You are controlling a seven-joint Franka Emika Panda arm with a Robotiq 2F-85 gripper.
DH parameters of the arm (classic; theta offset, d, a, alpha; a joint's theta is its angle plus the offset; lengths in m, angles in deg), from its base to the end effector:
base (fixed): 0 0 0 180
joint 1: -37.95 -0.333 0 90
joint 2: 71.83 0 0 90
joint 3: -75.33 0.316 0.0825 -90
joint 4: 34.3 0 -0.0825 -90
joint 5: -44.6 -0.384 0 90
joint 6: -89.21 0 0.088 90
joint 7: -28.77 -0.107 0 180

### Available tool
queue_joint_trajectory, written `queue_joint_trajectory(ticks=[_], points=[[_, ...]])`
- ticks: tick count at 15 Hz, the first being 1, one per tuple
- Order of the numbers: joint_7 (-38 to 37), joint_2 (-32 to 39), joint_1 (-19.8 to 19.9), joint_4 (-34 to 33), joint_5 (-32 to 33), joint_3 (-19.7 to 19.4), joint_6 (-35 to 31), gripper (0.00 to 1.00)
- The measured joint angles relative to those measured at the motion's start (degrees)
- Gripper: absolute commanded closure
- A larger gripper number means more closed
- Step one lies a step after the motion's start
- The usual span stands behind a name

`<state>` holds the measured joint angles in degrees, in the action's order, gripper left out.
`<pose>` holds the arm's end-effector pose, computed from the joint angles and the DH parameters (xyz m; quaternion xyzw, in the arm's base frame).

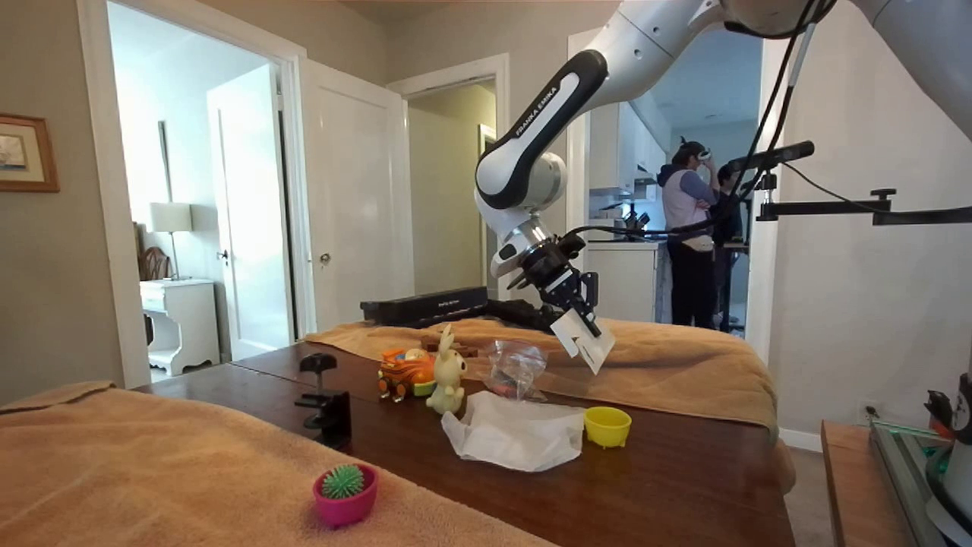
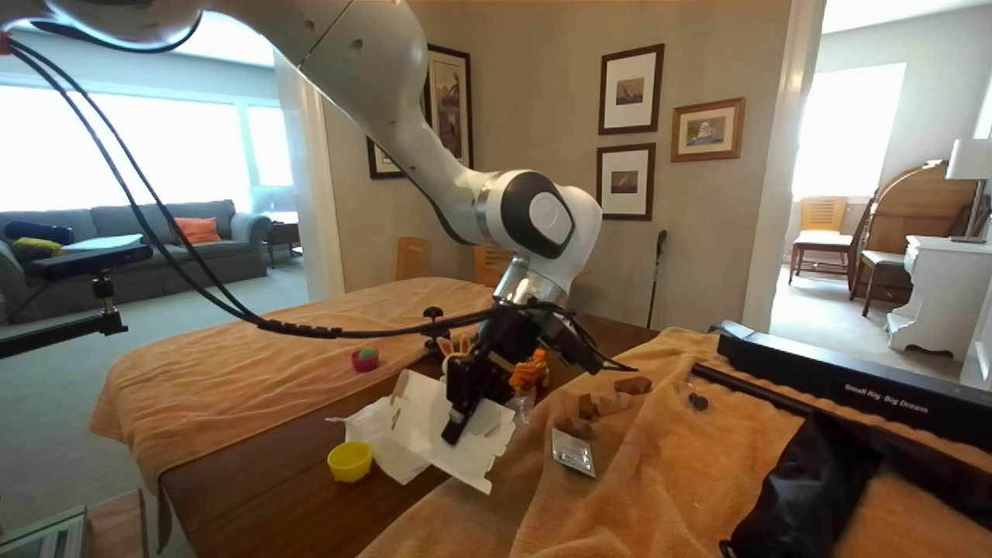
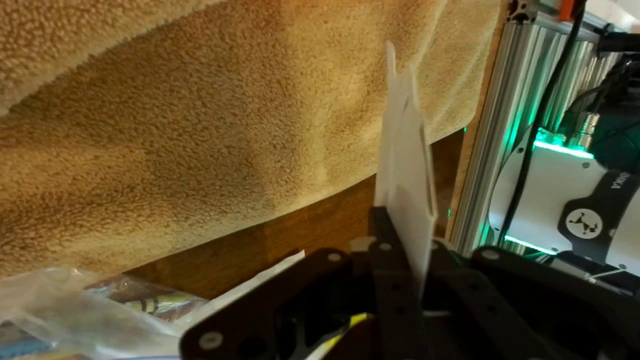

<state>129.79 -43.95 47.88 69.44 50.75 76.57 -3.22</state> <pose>0.5553 -0.0966 0.2422 -0.6369 -0.6931 0.2291 0.2481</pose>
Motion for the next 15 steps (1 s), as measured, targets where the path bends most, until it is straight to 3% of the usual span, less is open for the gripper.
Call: queue_joint_trajectory(ticks=[8, 9, 10, 15], points=[[-0.79, 0.05, -0.25, 3.91, 0.0, -0.01, -7.12, 1.0], [-0.89, 0.05, -0.31, 4.17, 0.0, -0.02, -7.17, 0.9], [-0.98, 0.07, -0.34, 4.27, 0.0, -0.02, -7.18, 0.71], [-1.56, 0.07, -0.43, 4.31, 0.0, -0.02, -7.18, 0.38]])
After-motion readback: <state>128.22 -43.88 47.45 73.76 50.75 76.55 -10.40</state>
